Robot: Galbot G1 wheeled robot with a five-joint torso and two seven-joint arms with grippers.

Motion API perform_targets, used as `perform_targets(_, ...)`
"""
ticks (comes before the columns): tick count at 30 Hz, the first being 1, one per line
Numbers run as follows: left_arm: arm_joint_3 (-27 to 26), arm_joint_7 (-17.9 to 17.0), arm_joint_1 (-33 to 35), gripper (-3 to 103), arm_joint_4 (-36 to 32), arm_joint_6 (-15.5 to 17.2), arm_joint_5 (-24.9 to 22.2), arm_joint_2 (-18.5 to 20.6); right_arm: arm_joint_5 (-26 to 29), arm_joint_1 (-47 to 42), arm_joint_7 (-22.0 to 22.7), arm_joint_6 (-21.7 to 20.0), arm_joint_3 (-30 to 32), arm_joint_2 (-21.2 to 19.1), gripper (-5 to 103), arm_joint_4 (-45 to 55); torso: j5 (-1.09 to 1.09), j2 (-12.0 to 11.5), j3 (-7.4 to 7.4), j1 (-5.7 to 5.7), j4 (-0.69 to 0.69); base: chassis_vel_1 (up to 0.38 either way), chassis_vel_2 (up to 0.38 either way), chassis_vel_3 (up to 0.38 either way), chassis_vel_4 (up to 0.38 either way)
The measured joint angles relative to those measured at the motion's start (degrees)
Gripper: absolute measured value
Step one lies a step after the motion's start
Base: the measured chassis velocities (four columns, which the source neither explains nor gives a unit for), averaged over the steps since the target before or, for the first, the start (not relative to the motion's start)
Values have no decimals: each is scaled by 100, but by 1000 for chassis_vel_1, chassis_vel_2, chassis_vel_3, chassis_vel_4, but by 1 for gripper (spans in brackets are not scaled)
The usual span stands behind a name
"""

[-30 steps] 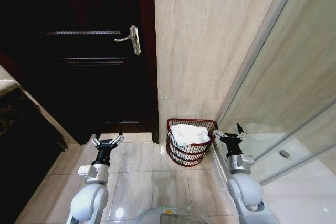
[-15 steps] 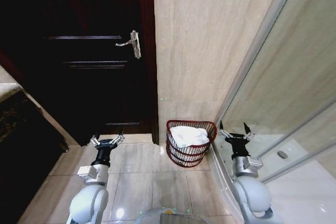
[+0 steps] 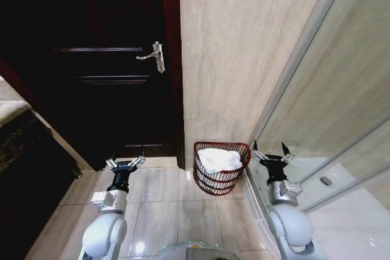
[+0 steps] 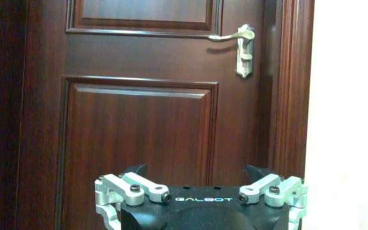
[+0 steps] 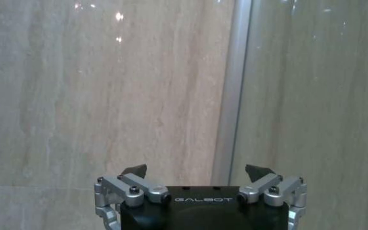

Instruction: Discard the used towel into the hamper.

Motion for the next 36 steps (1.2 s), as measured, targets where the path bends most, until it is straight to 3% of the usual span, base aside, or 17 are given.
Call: perform_targets(36, 32, -118, 32, 100, -163, 91, 168, -215, 90, 103, -87, -52, -184, -191, 100, -164, 0, 876, 525, 353, 0, 31, 32, -21, -22)
